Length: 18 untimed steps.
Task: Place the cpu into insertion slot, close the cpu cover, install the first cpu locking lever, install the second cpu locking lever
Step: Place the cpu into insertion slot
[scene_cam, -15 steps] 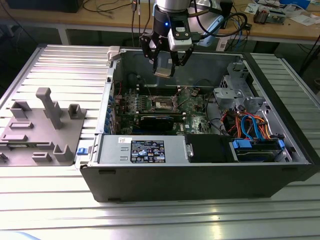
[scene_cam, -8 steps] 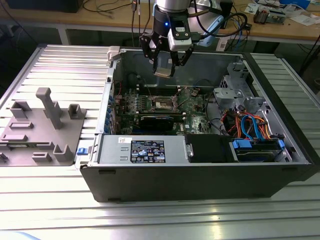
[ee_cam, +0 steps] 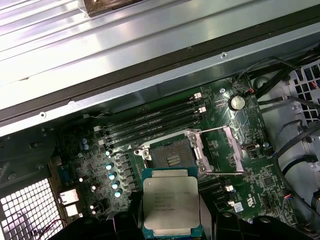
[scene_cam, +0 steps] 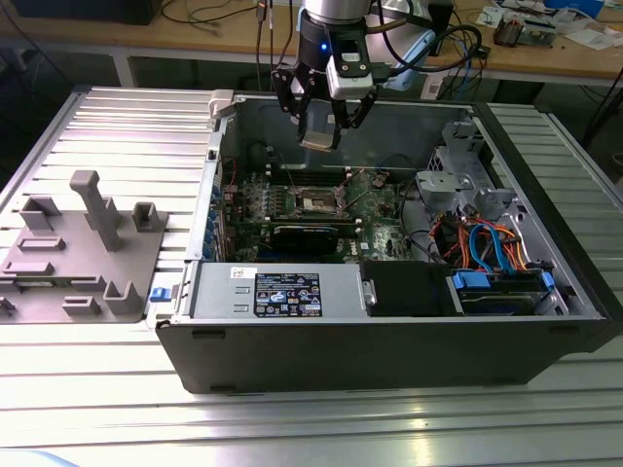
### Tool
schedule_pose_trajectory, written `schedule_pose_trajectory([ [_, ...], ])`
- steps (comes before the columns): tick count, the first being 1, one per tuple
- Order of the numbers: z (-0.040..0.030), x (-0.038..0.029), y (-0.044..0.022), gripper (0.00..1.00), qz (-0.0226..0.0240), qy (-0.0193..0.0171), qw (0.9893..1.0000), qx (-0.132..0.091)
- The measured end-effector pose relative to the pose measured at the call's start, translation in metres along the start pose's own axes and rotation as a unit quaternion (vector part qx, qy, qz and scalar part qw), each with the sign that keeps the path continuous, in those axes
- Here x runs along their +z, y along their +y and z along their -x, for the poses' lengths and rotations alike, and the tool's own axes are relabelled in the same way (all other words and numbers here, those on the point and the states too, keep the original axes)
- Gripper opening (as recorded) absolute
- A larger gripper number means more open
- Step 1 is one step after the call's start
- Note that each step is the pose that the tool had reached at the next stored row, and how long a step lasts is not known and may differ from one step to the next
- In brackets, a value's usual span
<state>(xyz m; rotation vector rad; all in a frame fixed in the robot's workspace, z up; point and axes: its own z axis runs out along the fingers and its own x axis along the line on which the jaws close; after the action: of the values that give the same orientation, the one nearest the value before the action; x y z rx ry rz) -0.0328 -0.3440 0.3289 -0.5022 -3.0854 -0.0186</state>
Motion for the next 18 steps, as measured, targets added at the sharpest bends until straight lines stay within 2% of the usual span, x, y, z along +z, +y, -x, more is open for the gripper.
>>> schedule_pose_trajectory([
  [18,0.0000,0.0000,0.0000,0.54,0.0002,-0.0001,1.0000,0.008],
])
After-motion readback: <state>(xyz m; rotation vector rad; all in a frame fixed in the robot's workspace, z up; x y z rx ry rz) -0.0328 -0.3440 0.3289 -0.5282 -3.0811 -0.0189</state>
